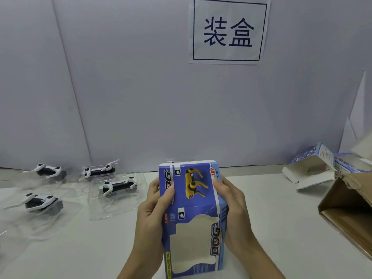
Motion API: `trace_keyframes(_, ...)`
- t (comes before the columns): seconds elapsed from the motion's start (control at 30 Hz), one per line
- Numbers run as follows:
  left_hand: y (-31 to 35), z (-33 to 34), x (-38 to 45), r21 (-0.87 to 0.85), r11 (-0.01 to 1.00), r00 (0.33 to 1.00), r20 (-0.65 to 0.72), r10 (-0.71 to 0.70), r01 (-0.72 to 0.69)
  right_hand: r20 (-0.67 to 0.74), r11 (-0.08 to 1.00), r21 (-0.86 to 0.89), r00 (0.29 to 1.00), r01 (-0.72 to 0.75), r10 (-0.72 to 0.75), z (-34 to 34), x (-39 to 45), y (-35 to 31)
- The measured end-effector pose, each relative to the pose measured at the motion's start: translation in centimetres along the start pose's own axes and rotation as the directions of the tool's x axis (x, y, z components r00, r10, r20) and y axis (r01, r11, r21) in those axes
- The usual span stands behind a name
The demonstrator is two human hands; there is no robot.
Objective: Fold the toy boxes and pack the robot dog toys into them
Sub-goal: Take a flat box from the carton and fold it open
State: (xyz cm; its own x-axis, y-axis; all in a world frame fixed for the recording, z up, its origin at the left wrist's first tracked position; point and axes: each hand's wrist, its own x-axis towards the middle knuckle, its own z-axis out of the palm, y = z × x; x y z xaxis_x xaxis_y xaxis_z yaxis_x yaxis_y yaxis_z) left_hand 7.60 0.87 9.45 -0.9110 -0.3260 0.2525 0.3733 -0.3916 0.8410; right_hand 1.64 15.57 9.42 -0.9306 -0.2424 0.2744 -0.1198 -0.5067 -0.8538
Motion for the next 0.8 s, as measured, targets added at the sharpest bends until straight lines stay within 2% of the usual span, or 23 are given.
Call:
trace_keyframes(0.07,0.3,0.1,-0.1,-0.023,1.0,1.0,-0.005,-0.022,0.022,-0.041,0.995,0.073,0.996,-0.075,0.078,-0.6,0.2,0.5)
trace_keyframes(0.13,0.1,0.0,-0.1,0.01,1.0,0.999,-0.034,0.02,-0.02,-0.062,0.994,0.065,0.994,-0.086,0.09,-0.5,0.2,0.4)
trace_keyframes(0.2,0.1,0.3,-0.3,0.066,0.988,0.99,-0.013,0.141,-0.139,-0.065,0.998,0.033,0.996,-0.051,0.053,-0.4,0.1,0.4)
trace_keyframes(0.33,-0.4,0.0,-0.3,0.17,0.934,0.95,0.062,0.307,-0.313,0.035,0.995,-0.028,0.995,0.095,-0.094,-0.3,0.3,0.3)
trace_keyframes(0.37,-0.5,-0.1,-0.4,0.276,0.884,0.926,0.125,0.357,-0.378,0.036,0.993,-0.013,0.992,0.121,-0.12,-0.4,0.3,0.3)
trace_keyframes(0.43,-0.8,-0.6,-0.4,0.479,0.719,0.863,0.24,0.445,-0.504,0.022,0.984,-0.023,0.984,0.179,-0.179,-0.6,0.5,0.3)
trace_keyframes(0.5,-1.1,-1.0,-0.2,0.563,0.629,0.84,0.278,0.467,-0.536,0.002,0.968,-0.118,0.975,0.22,-0.221,-0.5,0.5,0.2)
trace_keyframes(0.57,-1.1,-1.2,0.0,0.57,0.627,0.843,0.272,0.465,-0.53,-0.006,0.943,-0.23,0.969,0.24,-0.248,-0.5,0.4,0.6)
trace_keyframes(0.7,-1.0,-1.3,0.2,0.563,0.644,0.85,0.255,0.461,-0.518,-0.003,0.908,-0.334,0.963,0.253,-0.27,-0.2,0.4,0.6)
trace_keyframes(0.73,-1.0,-1.3,0.2,0.555,0.661,0.86,0.258,0.441,-0.506,0.0,0.899,-0.343,0.957,0.272,-0.29,-0.2,0.4,0.5)
trace_keyframes(0.8,-1.0,-1.4,0.1,0.484,0.769,0.908,0.259,0.33,-0.418,0.0,0.896,-0.331,0.95,0.294,-0.312,-0.2,0.4,0.4)
